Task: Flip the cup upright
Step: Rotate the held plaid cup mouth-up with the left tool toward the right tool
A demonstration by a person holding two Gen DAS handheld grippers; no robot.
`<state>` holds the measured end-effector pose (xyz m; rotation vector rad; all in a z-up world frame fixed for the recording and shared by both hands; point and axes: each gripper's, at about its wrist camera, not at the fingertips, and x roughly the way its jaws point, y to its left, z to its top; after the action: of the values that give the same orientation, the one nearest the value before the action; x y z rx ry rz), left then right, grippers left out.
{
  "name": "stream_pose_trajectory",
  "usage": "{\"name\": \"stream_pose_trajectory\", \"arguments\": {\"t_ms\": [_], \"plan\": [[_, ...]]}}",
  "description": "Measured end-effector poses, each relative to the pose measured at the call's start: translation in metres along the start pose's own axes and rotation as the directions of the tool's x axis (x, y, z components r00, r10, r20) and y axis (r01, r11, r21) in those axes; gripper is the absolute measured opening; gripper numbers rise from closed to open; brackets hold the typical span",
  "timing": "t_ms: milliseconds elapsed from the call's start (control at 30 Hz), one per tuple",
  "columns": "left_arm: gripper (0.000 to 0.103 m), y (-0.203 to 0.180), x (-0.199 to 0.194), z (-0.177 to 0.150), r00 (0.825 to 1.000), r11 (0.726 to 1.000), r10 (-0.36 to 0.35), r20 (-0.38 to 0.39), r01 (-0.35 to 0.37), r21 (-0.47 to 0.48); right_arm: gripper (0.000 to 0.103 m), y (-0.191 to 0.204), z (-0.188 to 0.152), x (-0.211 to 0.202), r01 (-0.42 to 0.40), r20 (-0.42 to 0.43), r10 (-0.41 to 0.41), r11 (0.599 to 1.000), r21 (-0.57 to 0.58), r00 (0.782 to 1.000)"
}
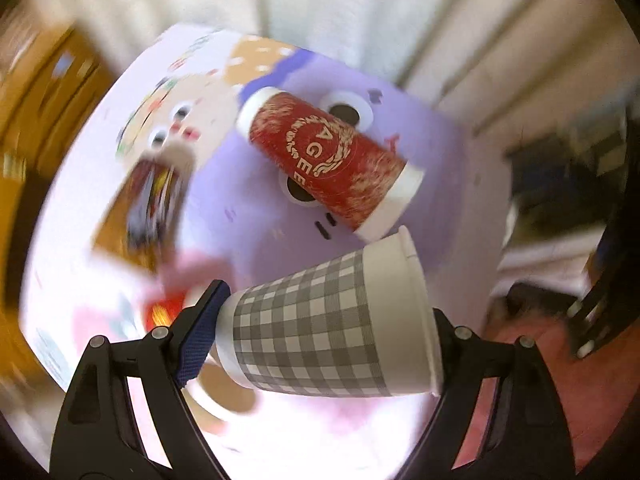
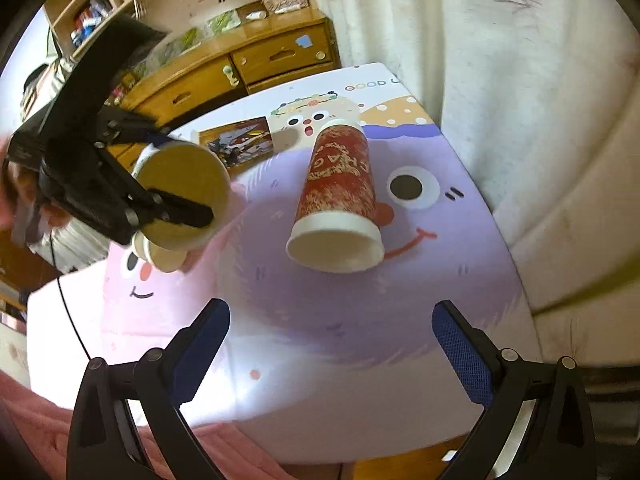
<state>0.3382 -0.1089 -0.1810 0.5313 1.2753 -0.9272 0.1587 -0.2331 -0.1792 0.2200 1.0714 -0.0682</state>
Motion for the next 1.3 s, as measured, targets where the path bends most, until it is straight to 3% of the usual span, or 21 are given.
{"name": "stream_pose_trajectory", "arguments": {"t_ms": [167,267,333,433,500,700,767,833,900,967,1067,1300], "plan": [[0.082,0.004,-0.029,-0.057,0.993,0.964,-0.03,0.113,0.059,-0.26,0.103,0.01,-0.038,-0.032,0.001,0.018,-0.002,0.999,0.033,1.0],[0.082,0.0,-0.035,-0.095,0.989,0.92,-0.031,0.145,0.085,-0.383,0.103,0.013,-0.059,-0.046,-0.034,0.023,0.033,0.997,0.071,0.999],[0.082,-0.003,-0.032,-0.119,0.989,0.875,-0.039,0.142,0.103,-0.472,0.103,0.016,-0.07,-0.053,-0.045,0.017,0.043,0.995,0.086,0.999],[0.082,-0.002,-0.015,-0.151,0.993,0.778,-0.076,0.085,0.112,-0.618,0.103,0.021,-0.082,-0.059,-0.055,-0.001,0.055,0.994,0.09,0.998],[0.082,0.0,0.003,-0.172,0.994,0.696,-0.108,0.026,0.094,-0.712,0.103,0.026,-0.088,-0.059,-0.047,-0.037,0.05,0.995,0.086,0.998],[0.082,-0.002,0.042,-0.205,0.978,0.467,-0.168,-0.121,-0.029,-0.884,0.103,0.024,-0.093,-0.034,-0.037,-0.203,0.064,0.99,0.134,0.977],[0.082,-0.005,0.052,-0.208,0.971,0.377,-0.196,-0.134,-0.052,-0.925,0.103,0.021,-0.091,-0.022,-0.047,-0.257,0.085,0.988,0.149,0.963],[0.082,-0.008,0.061,-0.21,0.968,0.262,-0.213,-0.133,-0.075,-0.962,0.103,0.018,-0.089,-0.01,-0.057,-0.316,0.104,0.986,0.155,0.943],[0.082,-0.011,0.068,-0.209,0.967,0.188,-0.219,-0.129,-0.087,-0.978,0.103,0.016,-0.084,0.0,-0.065,-0.354,0.114,0.987,0.148,0.928],[0.082,-0.016,0.073,-0.207,0.968,0.128,-0.206,-0.145,-0.121,-0.984,0.103,0.015,-0.077,0.009,-0.075,-0.386,0.118,0.989,0.126,0.915],[0.082,-0.023,0.075,-0.206,0.97,0.059,-0.204,-0.131,-0.121,-0.991,0.103,0.012,-0.069,0.019,-0.084,-0.421,0.111,0.993,0.083,0.9],[0.083,-0.029,0.078,-0.211,0.971,-0.077,-0.214,-0.102,-0.121,-0.99,0.103,-0.005,-0.045,0.056,-0.116,-0.5,0.126,0.992,0.051,0.857]]}}
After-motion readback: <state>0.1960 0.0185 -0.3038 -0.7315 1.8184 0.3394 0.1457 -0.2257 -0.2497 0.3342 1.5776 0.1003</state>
